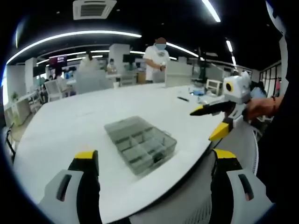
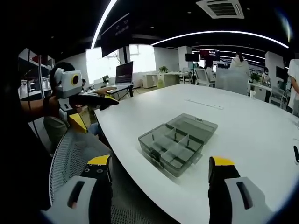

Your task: Insert the divider into the dual guide fixture by aligning both edges with the guide slots and pushing it downward to the bottom, including one-sided entry, uneven engagement, binding, and posture correction.

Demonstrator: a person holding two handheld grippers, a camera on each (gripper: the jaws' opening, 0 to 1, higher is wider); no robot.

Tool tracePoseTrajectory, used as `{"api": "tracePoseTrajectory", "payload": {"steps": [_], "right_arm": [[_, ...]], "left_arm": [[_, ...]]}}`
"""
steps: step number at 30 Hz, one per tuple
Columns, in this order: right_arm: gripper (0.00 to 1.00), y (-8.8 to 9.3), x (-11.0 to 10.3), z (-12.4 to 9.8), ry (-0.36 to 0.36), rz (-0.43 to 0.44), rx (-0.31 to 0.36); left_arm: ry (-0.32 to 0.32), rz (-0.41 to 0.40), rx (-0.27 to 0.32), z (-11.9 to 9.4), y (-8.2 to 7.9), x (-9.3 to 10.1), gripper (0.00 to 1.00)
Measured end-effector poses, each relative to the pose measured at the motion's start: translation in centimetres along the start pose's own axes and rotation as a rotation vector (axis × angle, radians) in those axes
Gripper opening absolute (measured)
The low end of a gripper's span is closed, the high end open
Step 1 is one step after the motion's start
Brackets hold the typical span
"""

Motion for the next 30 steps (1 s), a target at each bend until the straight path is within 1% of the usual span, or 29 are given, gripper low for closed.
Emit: {"api": "tracePoseTrajectory", "payload": {"steps": [5, 10, 15, 23, 25, 30], "right_arm": [[0.83, -0.1, 0.1, -0.1, 0.006, 0.003, 0.007], [0.83, 0.1, 0.2, -0.1, 0.02, -0.004, -0.004], [0.83, 0.0, 0.3, -0.1, 0.031, -0.003, 0.004], [0.83, 0.2, 0.4, 0.0, 0.038, 0.0, -0.013], [0.83, 0.3, 0.4, 0.2, 0.028, 0.011, -0.017], [0.84, -0.1, 0.6, -0.1, 0.038, 0.025, 0.013]], "left_arm": [[0.008, 0.003, -0.003, 0.0, 0.0, 0.1, 0.99], [0.017, 0.011, -0.006, 0.1, -0.1, 0.2, 0.99], [0.019, 0.021, 0.0, 0.1, -0.1, -0.1, 0.99], [0.021, 0.017, 0.002, 0.0, 0.1, -0.9, 0.99], [0.022, 0.015, 0.007, -0.1, 0.1, -1.0, 0.99], [0.032, 0.024, 0.009, -0.3, 0.3, -1.2, 0.99]]}}
Point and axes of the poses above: the point that each gripper's makers call its tool centre point, and the gripper's own axes: z roughly forward along the fingers, x roughly to its right, y roughly out of its underside, the point moved 5 cm from there along -z, roughly backward along the fingers, and after that the axes turned 8 degrees about -y, right-handed, at the moved point
